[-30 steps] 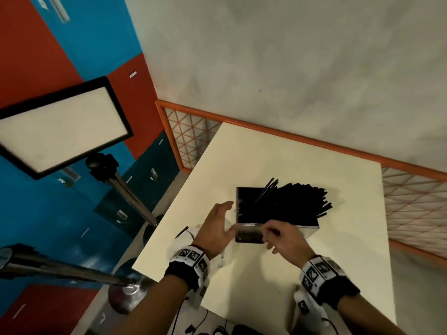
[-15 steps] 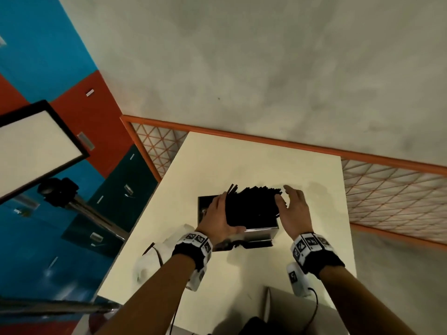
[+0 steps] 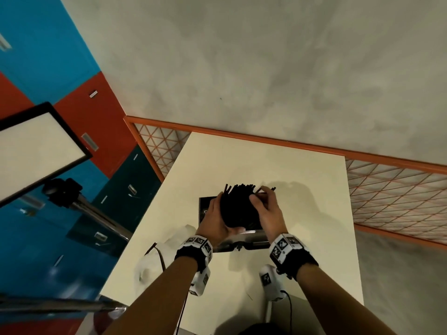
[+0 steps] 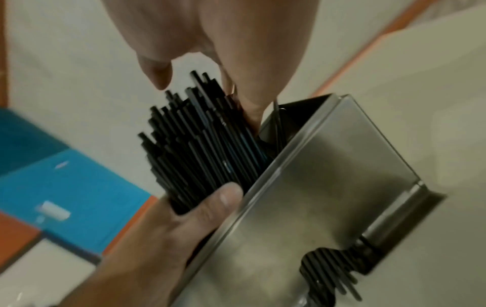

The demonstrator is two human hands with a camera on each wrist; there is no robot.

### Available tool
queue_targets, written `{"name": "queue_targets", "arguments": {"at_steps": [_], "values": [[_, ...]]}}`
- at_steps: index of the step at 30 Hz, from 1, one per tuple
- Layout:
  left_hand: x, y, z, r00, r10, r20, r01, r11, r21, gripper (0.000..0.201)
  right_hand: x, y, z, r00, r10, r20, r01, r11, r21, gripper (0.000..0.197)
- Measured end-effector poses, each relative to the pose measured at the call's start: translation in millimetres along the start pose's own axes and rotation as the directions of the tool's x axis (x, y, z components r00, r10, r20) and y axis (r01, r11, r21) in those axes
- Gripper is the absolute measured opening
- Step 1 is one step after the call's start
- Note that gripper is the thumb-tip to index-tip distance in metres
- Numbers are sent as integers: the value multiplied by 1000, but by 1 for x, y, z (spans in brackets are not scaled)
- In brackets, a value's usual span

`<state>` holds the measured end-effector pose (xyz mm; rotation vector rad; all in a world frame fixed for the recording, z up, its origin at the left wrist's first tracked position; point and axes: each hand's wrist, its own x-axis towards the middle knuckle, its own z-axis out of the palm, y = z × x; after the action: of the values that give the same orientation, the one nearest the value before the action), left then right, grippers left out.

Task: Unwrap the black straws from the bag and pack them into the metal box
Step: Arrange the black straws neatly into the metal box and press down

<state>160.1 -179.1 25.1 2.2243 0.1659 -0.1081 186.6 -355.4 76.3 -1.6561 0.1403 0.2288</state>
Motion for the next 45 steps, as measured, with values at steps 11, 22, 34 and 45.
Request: {"name": "queue_targets", "arguments": {"at_steps": [11,22,34,45], "values": [[2,-4,0,998,64,-10,-64,998,-14,126,-5,16,-30,936,83,343,81,895,-439,59],[4,-8,2,998,53,-23,-54,997,-54,118,30,22,-4,888,212,407,246,527,-813,38],[6,-12,5,997,72,-12,-72,997,-15,116,31,27,-12,945,136,298,76,793,-604,17],[8,-14,6,992,122,35,-120,992,-36,111,19,20,-1,978,179,107,-134,933,-335,29]]}}
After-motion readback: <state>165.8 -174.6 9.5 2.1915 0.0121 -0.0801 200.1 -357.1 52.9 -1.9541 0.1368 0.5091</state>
